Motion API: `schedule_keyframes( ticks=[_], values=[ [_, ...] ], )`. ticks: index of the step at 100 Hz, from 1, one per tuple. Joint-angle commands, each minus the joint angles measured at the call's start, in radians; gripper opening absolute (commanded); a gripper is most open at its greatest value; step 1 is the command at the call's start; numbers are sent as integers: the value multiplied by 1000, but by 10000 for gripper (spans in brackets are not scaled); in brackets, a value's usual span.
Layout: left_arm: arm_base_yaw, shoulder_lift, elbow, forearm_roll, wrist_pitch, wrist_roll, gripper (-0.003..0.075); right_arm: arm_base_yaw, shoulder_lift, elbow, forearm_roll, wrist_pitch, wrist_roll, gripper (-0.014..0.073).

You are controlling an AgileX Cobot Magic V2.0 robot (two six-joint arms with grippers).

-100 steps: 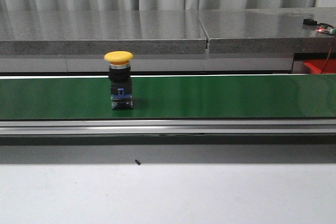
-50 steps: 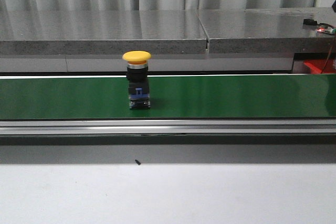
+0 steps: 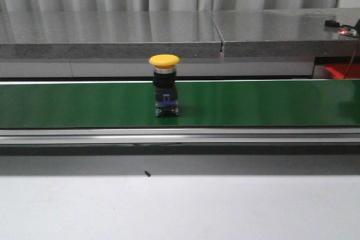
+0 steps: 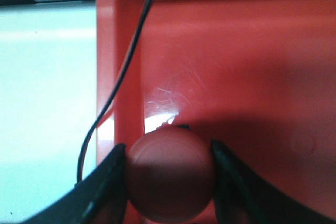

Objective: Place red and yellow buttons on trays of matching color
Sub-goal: 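Lower the red button into the red tray and open the right gripper, then move the right gripper over the yellow button on the belt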

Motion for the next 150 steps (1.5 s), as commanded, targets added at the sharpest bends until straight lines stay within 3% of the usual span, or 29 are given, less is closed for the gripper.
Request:
schedule_keyframes(
  ticks=[1, 9, 20, 47, 78, 99, 150],
  values=[
    [-8, 5, -28, -17, -66, -5, -19, -1, -63, -34, 5, -24, -16, 319],
    [-8, 5, -28, -17, -66, -5, -18, 0, -63, -34, 4, -24, -16, 487],
    [-8, 5, -28, -17, -66, -5, -18, 0, -66, -34, 3, -29, -16, 565],
    [-8, 5, -28, -17, -66, -5, -19, 3, -126, -34, -5, -24, -16, 561],
    [-8, 5, -28, -17, -66, -5, -18, 81, -264, 2, -35, 18, 56, 561],
    [-8, 5, -28, -17, -66, -5, -18, 125, -408, 157, -55, 5, 138, 561],
    [-8, 5, -28, -17, -66, -5, -18, 170, -767, 505, -75, 20, 155, 561]
  ],
)
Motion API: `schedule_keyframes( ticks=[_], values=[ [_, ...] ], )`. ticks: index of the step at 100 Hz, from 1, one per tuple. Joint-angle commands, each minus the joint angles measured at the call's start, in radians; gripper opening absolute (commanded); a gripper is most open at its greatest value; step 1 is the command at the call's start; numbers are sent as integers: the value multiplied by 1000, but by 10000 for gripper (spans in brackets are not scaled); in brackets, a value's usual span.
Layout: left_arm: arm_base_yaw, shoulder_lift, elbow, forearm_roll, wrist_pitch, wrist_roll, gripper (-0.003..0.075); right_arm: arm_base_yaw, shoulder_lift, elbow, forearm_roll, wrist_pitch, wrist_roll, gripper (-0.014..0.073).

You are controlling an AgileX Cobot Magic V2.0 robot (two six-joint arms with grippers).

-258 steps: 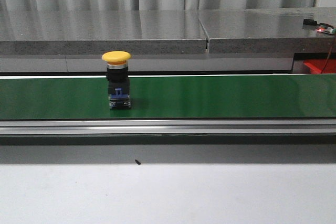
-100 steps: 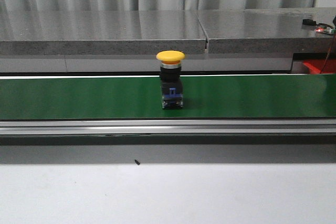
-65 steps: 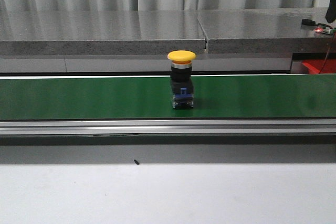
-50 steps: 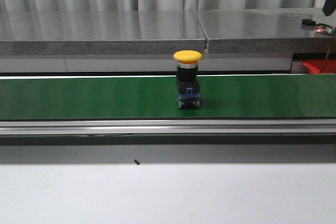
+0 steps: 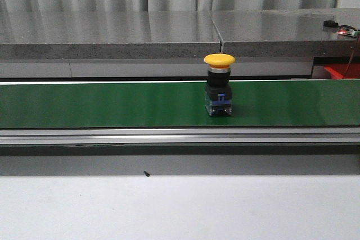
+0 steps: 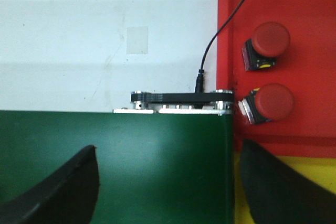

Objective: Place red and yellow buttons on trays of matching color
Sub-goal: 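Move the right gripper over the yellow button on the belt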

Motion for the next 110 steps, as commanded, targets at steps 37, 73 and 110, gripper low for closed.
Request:
schedule_keyframes(
  ticks=[37, 73, 110],
  values=[
    [-8, 5, -28, -17, -66, -5, -18, 101, -282, 199, -10, 8, -53, 561],
    [-8, 5, -28, -17, -66, -5, -18, 294, -282, 280, -10, 21, -196, 561],
    [-8, 5, -28, -17, -66, -5, -19, 351, -194, 349, 31, -92, -226, 561]
  ],
)
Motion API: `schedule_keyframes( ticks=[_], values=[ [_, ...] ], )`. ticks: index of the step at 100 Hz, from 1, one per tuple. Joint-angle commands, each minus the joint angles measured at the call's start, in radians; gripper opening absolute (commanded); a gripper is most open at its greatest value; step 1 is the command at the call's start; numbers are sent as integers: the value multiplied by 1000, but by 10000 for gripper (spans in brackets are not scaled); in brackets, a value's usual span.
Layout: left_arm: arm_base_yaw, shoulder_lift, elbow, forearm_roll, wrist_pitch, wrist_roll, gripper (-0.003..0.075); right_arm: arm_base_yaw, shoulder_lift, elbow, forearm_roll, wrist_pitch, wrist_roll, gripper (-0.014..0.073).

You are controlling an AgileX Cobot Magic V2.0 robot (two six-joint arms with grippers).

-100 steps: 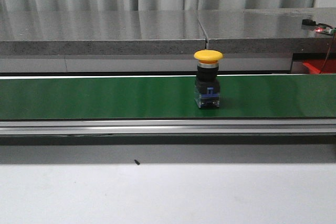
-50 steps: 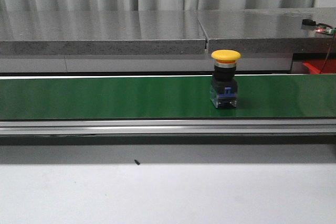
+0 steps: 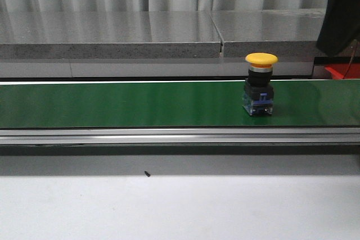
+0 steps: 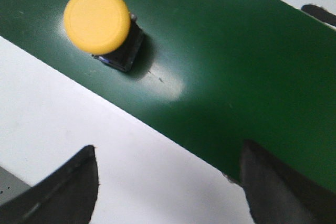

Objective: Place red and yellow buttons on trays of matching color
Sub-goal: 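Move the right gripper over the yellow button on the belt, then close the right gripper on the yellow button and lift it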

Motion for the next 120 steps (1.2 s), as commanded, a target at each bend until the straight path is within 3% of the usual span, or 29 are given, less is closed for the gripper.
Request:
schedule_keyframes(
  ticks=[1, 71, 81, 101, 108, 120],
  values=[
    [-8, 5, -28, -17, -66, -5, -19, 16, 3, -19, 30, -68, -15, 561],
    [-8, 5, -28, -17, -66, -5, -19, 39, 175, -21, 108, -266, -15, 554],
    [-8, 5, -28, -17, -66, -5, -19, 39, 175, -21, 108, -283, -14, 472],
    [-8, 5, -28, -17, -66, -5, -18, 39, 175, -21, 108, -290, -14, 157],
    [-8, 5, -28, -17, -66, -5, -19, 39, 175, -21, 108, -290, -14, 111],
    [-8, 5, -28, -17, -66, -5, -18, 39, 164, -21, 108, -288, -14, 107]
  ],
)
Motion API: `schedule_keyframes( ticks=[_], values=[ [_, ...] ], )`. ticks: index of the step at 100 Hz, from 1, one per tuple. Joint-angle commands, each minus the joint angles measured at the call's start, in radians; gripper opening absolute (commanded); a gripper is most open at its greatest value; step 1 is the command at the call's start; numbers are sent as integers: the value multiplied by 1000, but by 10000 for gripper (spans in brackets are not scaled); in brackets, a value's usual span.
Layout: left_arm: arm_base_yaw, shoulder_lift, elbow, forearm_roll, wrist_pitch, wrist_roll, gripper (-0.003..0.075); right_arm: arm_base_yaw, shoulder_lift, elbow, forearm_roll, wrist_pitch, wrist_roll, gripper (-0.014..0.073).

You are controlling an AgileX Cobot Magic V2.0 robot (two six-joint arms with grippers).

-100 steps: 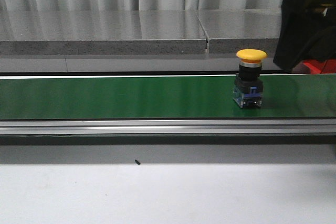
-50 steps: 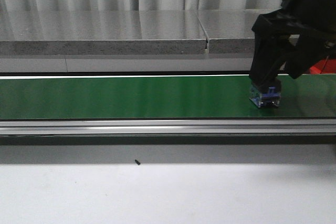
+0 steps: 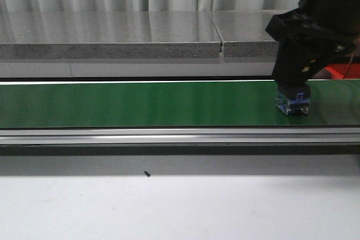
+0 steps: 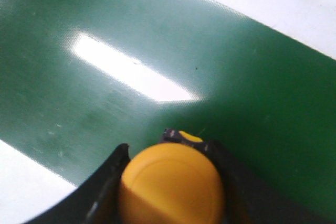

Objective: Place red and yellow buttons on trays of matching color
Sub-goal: 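Close the right gripper on the yellow button and lift it, then lower the yellow button into the yellow tray and open the right gripper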

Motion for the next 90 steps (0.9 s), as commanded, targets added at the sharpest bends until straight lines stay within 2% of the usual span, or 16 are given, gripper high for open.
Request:
schedule_keyframes(
  ticks=[1, 19, 53, 74, 90],
  values=[
    [-8, 5, -28, -17, -68, -5, -19, 0, -47, -24, 16, -38, -7, 107],
    [-8, 5, -28, -17, -68, -5, -19, 0, -103, -24, -6, -29, -2, 107],
    [-8, 5, -28, -17, -68, -5, -19, -48, -236, -23, -123, 38, 110, 107],
    [-8, 5, -28, -17, -68, -5, -19, -137, -315, -21, -152, 99, 141, 107],
    [-8, 5, -28, -17, -68, -5, -19, -250, -372, -21, -170, 126, 159, 107]
  ],
)
